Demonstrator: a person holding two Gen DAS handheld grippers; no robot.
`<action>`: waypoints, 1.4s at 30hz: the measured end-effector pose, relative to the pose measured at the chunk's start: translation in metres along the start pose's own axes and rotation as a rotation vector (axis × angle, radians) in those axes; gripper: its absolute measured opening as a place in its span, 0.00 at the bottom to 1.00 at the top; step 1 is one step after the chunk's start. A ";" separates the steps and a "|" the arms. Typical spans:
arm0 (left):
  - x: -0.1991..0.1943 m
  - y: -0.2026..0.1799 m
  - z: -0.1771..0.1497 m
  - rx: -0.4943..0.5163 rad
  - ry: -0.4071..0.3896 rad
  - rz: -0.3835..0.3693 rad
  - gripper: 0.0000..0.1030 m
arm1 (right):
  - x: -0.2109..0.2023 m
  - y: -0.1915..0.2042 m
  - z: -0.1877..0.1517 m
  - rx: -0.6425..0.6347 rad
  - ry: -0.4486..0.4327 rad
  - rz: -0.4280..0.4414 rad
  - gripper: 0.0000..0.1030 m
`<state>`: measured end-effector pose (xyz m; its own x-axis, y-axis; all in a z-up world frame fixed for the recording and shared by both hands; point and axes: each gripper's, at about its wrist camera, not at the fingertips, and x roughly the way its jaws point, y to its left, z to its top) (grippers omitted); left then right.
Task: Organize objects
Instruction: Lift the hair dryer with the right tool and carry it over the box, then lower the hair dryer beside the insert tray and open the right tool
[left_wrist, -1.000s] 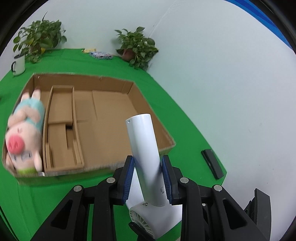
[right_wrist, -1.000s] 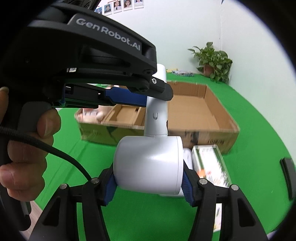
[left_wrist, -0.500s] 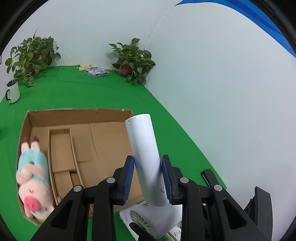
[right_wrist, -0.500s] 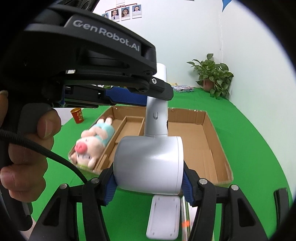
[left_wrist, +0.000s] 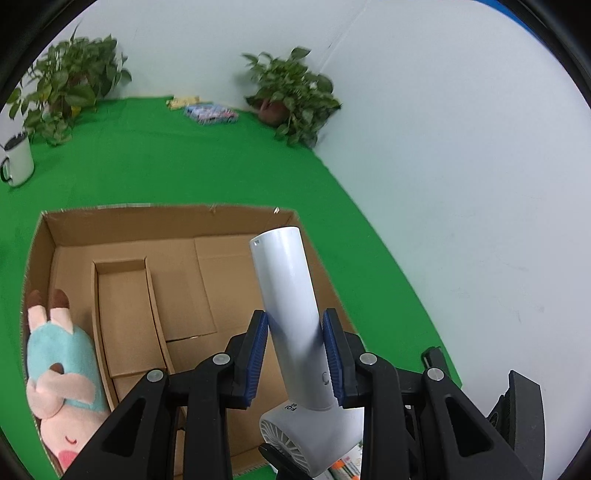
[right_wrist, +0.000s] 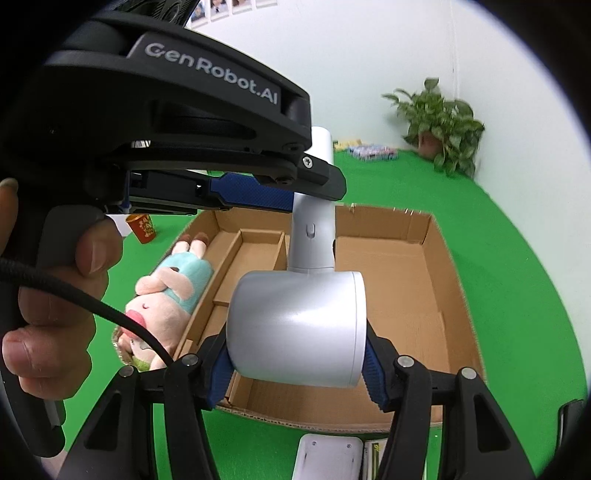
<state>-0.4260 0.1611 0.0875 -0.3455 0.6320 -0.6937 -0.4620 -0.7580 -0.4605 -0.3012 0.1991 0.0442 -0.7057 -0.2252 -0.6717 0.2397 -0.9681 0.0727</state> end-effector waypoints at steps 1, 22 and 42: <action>0.008 0.006 0.000 -0.009 0.017 0.003 0.27 | 0.007 -0.001 -0.001 0.007 0.015 0.003 0.56; 0.109 0.090 -0.045 -0.185 0.251 0.066 0.27 | 0.093 -0.016 -0.047 0.087 0.365 0.148 0.58; 0.021 0.074 -0.117 -0.030 0.148 0.194 0.29 | 0.117 -0.034 -0.023 0.080 0.460 0.201 0.35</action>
<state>-0.3721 0.0996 -0.0262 -0.3015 0.4450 -0.8432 -0.3735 -0.8688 -0.3250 -0.3767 0.2078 -0.0539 -0.2800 -0.3541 -0.8923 0.2758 -0.9200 0.2785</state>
